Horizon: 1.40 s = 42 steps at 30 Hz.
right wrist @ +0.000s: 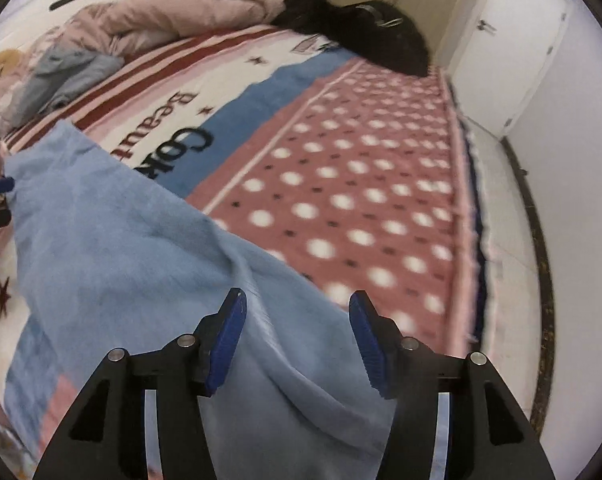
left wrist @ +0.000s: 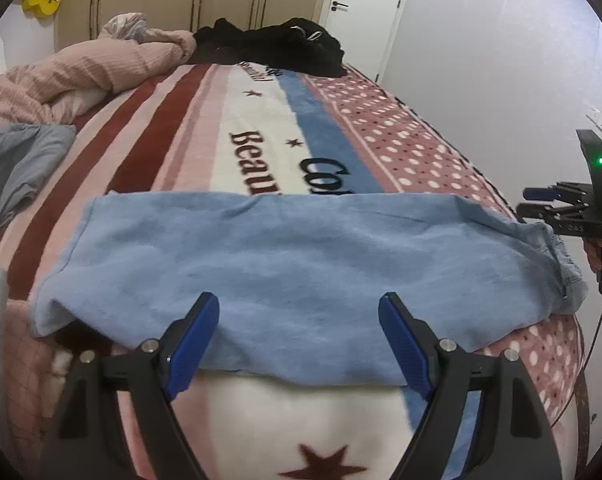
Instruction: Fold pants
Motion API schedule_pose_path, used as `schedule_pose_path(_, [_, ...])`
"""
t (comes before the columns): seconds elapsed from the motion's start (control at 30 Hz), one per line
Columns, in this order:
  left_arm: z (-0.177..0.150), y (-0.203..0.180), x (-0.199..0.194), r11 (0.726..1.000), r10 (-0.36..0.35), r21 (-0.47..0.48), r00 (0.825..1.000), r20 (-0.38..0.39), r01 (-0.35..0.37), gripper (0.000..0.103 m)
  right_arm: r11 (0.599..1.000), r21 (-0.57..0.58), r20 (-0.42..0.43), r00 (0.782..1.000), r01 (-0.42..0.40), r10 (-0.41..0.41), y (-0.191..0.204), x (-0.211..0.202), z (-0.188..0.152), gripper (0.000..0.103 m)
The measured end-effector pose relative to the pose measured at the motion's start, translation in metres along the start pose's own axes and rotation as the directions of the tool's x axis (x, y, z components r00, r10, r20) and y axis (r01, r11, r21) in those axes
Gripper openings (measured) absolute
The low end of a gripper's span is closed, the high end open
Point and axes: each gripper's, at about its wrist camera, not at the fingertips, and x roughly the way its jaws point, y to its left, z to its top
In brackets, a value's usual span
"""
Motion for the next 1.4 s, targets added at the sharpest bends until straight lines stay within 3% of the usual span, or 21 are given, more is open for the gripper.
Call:
schedule_pose_path(0.17, [0.008,-0.017,0.001,1.000,-0.012,0.029,1.000,0.004,0.012,0.079,1.000,-0.011,-0.044,0.999,0.004,-0.004,-0.021,-0.013,-0.026,0.049])
schedule_pose_path(0.27, [0.018,-0.022,0.011,0.999,0.007,0.041,1.000,-0.001,-0.007,0.079,0.998,-0.006,-0.049,0.997,-0.060,0.060,-0.026,-0.008,-0.037,0.048])
schedule_pose_path(0.37, [0.025,-0.020,0.022,0.999,0.022,0.029,1.000,-0.017,-0.022,0.079,0.999,-0.032,-0.074,0.997,-0.024,0.022,-0.023,0.006,-0.041,0.046])
schedule_pose_path(0.4, [0.028,-0.018,0.027,1.000,0.023,0.021,1.000,-0.021,-0.022,0.079,0.999,-0.038,-0.086,0.996,-0.025,0.022,-0.023,0.010,-0.042,0.032])
schedule_pose_path(0.43, [0.029,-0.017,0.030,1.000,0.022,0.018,1.000,-0.022,-0.022,0.079,0.999,-0.036,-0.096,0.995,-0.013,0.010,-0.025,0.014,-0.042,0.003])
schedule_pose_path(0.47, [0.030,-0.017,0.031,1.000,0.022,0.016,1.000,-0.021,-0.021,0.079,1.000,-0.016,-0.093,0.996,0.011,-0.013,-0.028,0.016,-0.042,0.001])
schedule_pose_path(0.57, [0.032,-0.016,0.040,1.000,0.023,0.017,0.999,-0.027,-0.022,0.079,0.997,0.053,-0.061,0.996,0.065,-0.061,-0.041,0.022,-0.036,0.003])
schedule_pose_path(0.8, [0.033,-0.017,0.044,0.999,0.038,0.037,0.999,-0.032,-0.037,0.079,0.984,0.082,-0.125,0.981,0.161,-0.150,-0.044,0.064,-0.029,0.009])
schedule_pose_path(0.9, [0.030,-0.014,0.037,0.999,0.041,0.037,0.999,-0.026,-0.040,0.079,0.975,0.120,-0.132,0.976,0.188,-0.172,-0.052,0.057,-0.029,0.031])
schedule_pose_path(1.03, [0.025,-0.011,0.025,0.998,0.052,0.042,0.999,-0.011,-0.052,0.079,0.973,0.178,-0.060,0.989,0.147,-0.138,-0.066,0.010,-0.039,0.032])
schedule_pose_path(1.2, [0.017,-0.007,0.016,0.999,0.032,0.008,0.999,-0.011,-0.032,0.081,0.963,0.268,-0.017,0.999,0.031,-0.028,-0.075,-0.032,-0.073,0.032])
schedule_pose_path(1.3, [0.008,-0.001,0.011,0.999,0.028,-0.021,1.000,-0.014,-0.028,0.086,0.952,0.306,-0.022,0.999,-0.017,0.026,-0.077,-0.027,-0.093,0.032])
schedule_pose_path(1.4, [0.000,0.010,0.007,0.998,0.036,-0.056,0.999,-0.034,-0.037,0.087,0.934,0.357,-0.024,1.000,0.022,-0.015,-0.088,-0.007,-0.105,0.034])
